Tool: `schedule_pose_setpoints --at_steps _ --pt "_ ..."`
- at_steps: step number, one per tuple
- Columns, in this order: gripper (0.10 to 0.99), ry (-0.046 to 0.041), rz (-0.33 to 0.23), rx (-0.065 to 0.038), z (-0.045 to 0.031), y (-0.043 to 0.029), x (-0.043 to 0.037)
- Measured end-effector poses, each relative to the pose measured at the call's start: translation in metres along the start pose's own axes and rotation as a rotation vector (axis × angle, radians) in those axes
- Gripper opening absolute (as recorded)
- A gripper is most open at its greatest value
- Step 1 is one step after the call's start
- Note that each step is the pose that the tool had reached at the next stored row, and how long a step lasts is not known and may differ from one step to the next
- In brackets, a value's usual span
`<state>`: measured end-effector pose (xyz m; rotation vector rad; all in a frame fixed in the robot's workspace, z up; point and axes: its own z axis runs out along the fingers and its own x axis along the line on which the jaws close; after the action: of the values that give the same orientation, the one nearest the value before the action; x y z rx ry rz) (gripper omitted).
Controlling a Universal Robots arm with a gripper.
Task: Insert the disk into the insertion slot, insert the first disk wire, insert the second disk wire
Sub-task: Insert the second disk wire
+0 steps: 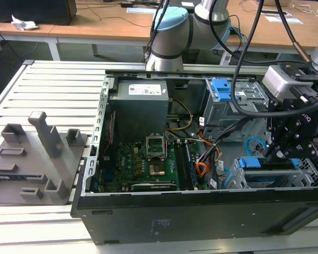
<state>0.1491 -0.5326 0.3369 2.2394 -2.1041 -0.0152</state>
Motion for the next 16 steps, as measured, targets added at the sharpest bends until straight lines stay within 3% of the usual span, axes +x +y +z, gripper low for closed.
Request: schedule_pose_setpoints --at_steps 1,3,5,7,9,10,14,16 --pt "0.239 0.0001 0.000 0.000 0.0000 0.0000 0.0000" --pt "0.239 -0.0009 0.000 0.000 -0.0031 0.0002 0.0001" --pt "0.239 0.0000 0.000 0.000 -0.0161 0.0009 0.0006" --pt "0.239 0.0000 0.000 0.000 -0.0210 0.0012 0.0005" --pt "0.157 0.0002 0.000 0.000 -0.0344 0.0018 0.0000" --pt "0.106 0.0003 0.000 0.000 -0.0376 0.0020 0.0001" --pt "0.106 0.0000 0.000 0.000 -0.0399 0.0025 0.0001" --pt "0.106 0.0000 0.000 0.000 -0.0395 0.0098 -0.0003"
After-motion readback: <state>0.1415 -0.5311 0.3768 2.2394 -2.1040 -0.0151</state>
